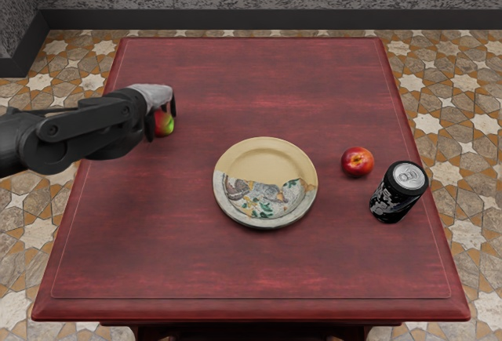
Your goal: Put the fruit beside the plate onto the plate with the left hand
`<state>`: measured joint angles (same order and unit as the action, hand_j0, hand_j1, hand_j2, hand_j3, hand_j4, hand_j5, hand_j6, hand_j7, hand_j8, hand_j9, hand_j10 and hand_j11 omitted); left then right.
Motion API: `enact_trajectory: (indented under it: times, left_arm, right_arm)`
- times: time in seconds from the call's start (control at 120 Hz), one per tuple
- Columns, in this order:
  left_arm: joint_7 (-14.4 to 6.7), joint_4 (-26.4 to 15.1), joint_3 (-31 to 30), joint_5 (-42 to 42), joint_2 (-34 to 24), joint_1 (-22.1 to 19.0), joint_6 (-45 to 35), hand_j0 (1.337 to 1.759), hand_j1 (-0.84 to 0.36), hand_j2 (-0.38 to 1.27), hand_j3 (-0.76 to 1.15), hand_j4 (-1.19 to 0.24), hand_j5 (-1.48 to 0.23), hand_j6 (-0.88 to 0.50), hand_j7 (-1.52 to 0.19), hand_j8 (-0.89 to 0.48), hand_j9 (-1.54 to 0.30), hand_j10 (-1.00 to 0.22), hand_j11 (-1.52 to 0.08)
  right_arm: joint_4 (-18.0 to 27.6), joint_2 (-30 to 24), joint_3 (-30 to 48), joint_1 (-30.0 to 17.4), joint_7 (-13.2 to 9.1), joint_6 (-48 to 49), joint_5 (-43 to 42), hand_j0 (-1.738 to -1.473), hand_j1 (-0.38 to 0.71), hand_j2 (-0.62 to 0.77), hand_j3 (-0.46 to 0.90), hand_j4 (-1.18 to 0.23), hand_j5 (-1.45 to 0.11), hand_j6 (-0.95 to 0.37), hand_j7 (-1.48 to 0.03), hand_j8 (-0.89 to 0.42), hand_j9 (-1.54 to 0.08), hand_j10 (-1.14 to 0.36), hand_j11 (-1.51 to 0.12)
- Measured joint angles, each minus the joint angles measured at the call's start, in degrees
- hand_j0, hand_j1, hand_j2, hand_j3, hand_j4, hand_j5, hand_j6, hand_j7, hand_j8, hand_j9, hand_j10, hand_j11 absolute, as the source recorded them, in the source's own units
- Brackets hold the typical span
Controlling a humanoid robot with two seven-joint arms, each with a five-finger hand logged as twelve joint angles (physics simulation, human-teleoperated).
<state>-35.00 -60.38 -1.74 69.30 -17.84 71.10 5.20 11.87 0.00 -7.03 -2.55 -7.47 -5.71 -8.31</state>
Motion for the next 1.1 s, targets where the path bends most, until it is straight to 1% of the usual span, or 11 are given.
enact_trajectory:
  times: [0.083, 0.267, 0.317, 0.358, 0.383, 0.417, 0.517, 0.65, 0.817, 0.983, 1.1]
  left_arm:
    - [0.0, 0.0, 0.0, -0.4, 0.1, -0.2, 0.1, 1.658, -0.25, 0.13, 0.00, -0.50, -0.64, -0.46, -0.66, -0.48, -0.67, -0.54, -0.67]
    - [0.0, 0.0, 0.0, -0.5, 0.1, -0.3, 0.2, 1.655, -0.27, 0.20, 0.00, -0.58, -0.70, -0.44, -0.73, -0.45, -0.75, -0.58, -0.75]
    - [0.0, 0.0, 0.0, -0.4, 0.1, -0.4, 0.1, 1.654, -0.27, 0.20, 0.00, -0.60, -0.72, -0.43, -0.75, -0.44, -0.77, -0.59, -0.77]
    - [-0.1, 0.0, 0.1, -0.1, 0.1, -0.7, 0.1, 1.651, -0.27, 0.11, 0.00, -0.58, -0.72, -0.42, -0.76, -0.42, -0.79, -0.60, -0.79]
    - [-0.1, 0.0, 0.1, 0.0, 0.2, -0.8, 0.0, 1.651, -0.29, 0.20, 0.00, -0.57, -0.72, -0.40, -0.76, -0.41, -0.80, -0.61, -0.80]
    - [-0.1, 0.0, 0.1, 0.0, 0.3, -0.9, 0.0, 1.650, -0.28, 0.15, 0.00, -0.57, -0.73, -0.39, -0.76, -0.41, -0.81, -0.61, -0.81]
    - [-0.1, 0.0, 0.1, -0.5, 0.3, -0.7, 0.1, 1.648, -0.26, 0.16, 0.00, -0.59, -0.76, -0.41, -0.78, -0.43, -0.85, -0.62, -0.84]
    - [0.0, 0.0, 0.6, -6.0, 0.2, 0.2, 0.2, 1.651, -0.26, 0.39, 0.00, -0.68, -0.84, -0.46, -0.86, -0.45, -0.90, -0.67, -0.90]
    - [0.0, 0.1, 8.1, -13.7, -1.6, 0.2, 0.3, 1.653, -0.30, 0.46, 0.00, -0.63, -0.92, -0.41, -0.92, -0.41, -0.93, -0.67, -0.93]
    - [0.0, 0.0, 16.4, -23.4, -3.2, 0.8, 1.5, 1.654, -0.23, 0.34, 0.00, -0.64, -0.95, -0.42, -0.94, -0.44, -0.94, -0.69, -0.94]
    - [0.0, 0.0, 20.6, -30.4, -3.3, 0.8, 6.8, 1.654, -0.22, 0.31, 0.00, -0.65, -0.95, -0.43, -0.94, -0.44, -0.94, -0.70, -0.94]
  right_arm:
    - [0.0, 0.0, 0.0, 0.0, 0.0, 0.0, 0.0, -1.658, -0.33, 0.00, 0.00, -0.02, -0.02, -0.02, -0.02, -0.02, -0.02, -0.02, -0.02]
    - [0.0, 0.0, 0.0, 0.0, 0.0, 0.0, 0.0, -1.658, -0.33, 0.00, 0.00, -0.02, -0.02, -0.02, -0.02, -0.02, -0.02, -0.02, -0.02]
    - [0.0, 0.0, 0.0, 0.0, 0.0, 0.0, 0.0, -1.658, -0.33, 0.00, 0.00, -0.02, -0.02, -0.02, -0.02, -0.02, -0.02, -0.02, -0.02]
    - [0.0, 0.0, 0.0, 0.0, 0.0, 0.0, 0.0, -1.658, -0.33, 0.00, 0.00, -0.02, -0.02, -0.02, -0.02, -0.02, -0.02, -0.02, -0.02]
    - [0.0, 0.0, 0.0, 0.0, 0.0, 0.0, 0.0, -1.658, -0.33, 0.00, 0.00, -0.02, -0.02, -0.02, -0.02, -0.02, -0.02, -0.02, -0.02]
    - [0.0, 0.0, 0.0, 0.0, 0.0, 0.0, 0.0, -1.658, -0.33, 0.00, 0.00, -0.02, -0.02, -0.02, -0.02, -0.02, -0.02, -0.02, -0.02]
    - [0.0, 0.0, 0.0, 0.0, 0.0, 0.0, 0.0, -1.658, -0.33, 0.00, 0.00, -0.02, -0.02, -0.02, -0.02, -0.02, -0.02, -0.02, -0.02]
    - [0.0, 0.0, 0.0, 0.0, 0.0, 0.0, 0.0, -1.658, -0.33, 0.00, 0.00, -0.02, -0.02, -0.02, -0.02, -0.02, -0.02, -0.02, -0.02]
    - [0.0, 0.0, 0.0, 0.0, 0.0, 0.0, 0.0, -1.658, -0.33, 0.00, 0.00, -0.02, -0.02, -0.02, -0.02, -0.02, -0.02, -0.02, -0.02]
    - [0.0, 0.0, 0.0, 0.0, 0.0, 0.0, 0.0, -1.658, -0.33, 0.00, 0.00, -0.02, -0.02, -0.02, -0.02, -0.02, -0.02, -0.02, -0.02]
    - [0.0, 0.0, 0.0, 0.0, 0.0, 0.0, 0.0, -1.658, -0.33, 0.00, 0.00, -0.02, -0.02, -0.02, -0.02, -0.02, -0.02, -0.02, -0.02]
